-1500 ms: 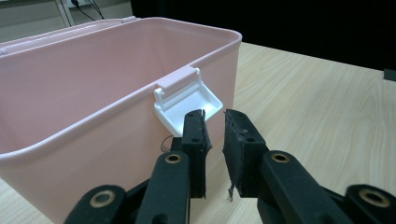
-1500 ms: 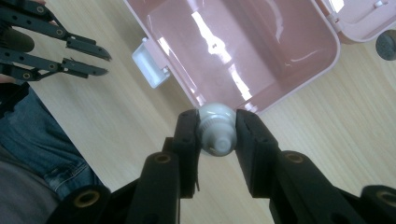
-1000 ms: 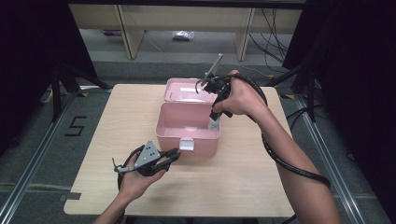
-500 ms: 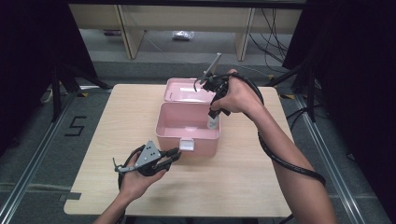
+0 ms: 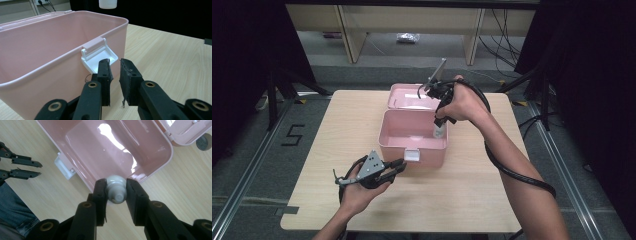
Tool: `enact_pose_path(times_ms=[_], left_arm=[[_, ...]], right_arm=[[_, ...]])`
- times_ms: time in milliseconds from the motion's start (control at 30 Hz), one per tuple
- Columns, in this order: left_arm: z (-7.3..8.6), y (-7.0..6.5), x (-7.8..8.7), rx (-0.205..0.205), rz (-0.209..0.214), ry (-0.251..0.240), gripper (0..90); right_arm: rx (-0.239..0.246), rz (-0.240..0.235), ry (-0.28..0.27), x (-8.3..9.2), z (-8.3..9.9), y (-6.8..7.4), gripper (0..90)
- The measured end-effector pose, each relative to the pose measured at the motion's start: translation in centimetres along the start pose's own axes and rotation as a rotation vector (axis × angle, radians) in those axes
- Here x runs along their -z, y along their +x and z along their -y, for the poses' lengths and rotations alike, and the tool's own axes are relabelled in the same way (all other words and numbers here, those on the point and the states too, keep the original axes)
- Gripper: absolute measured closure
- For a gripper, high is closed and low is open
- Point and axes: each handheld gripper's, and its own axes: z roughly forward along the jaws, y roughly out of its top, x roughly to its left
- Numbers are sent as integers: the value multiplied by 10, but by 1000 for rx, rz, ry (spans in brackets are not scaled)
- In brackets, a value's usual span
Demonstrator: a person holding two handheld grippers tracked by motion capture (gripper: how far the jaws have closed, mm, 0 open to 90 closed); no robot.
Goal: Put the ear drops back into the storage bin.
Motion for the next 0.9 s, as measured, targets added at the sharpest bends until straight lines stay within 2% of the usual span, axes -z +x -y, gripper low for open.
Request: enact_pose_path(times_ms=[200,267,300,433,467,500,533,567,600,667,700,767,800,833,867,900], left_arm=[[0,0,0,-3,1,1,774],[0,0,0,-6,2,1,774],[-1,0,0,-5,2,1,774],[0,0,0,-4,3,0,774],[0,0,0,-3,2,-1,774],[0,0,0,-3,2,0,774],[0,0,0,-2,2,2,774],[0,0,0,-2,2,1,774],[0,0,0,-2,2,2,774],[0,0,-1,-2,3,2,774],[0,0,-1,-3,3,2,774],[1,-1,-1,-3,5,4,774],[1,-1,-2,0,8,-1,774],[1,-1,-2,0,13,-7,773],[1,-1,-2,0,12,-7,774],[1,-1,-2,1,13,-8,774]], right_arm=[[12,6,3,-1,-1,-2,714],[-8,-2,4,-2,-1,-2,714],[12,11,4,-2,-2,-2,714],[-6,-3,10,-4,-2,-1,714],[12,5,11,-5,-3,-2,714],[-6,-3,9,-6,-2,-2,714],[9,6,8,-6,-3,-2,714],[-14,-3,10,-7,-2,-1,714],[4,2,14,-8,-3,-2,714],[3,-3,21,-10,-3,-2,714],[-25,-1,28,-11,-4,0,714],[5,-5,30,-13,-4,-2,714],[-21,-3,42,-14,-4,0,714],[-7,0,36,-16,-4,0,714],[-11,1,56,-17,-4,0,714],[-19,-4,52,-18,-5,1,714]])
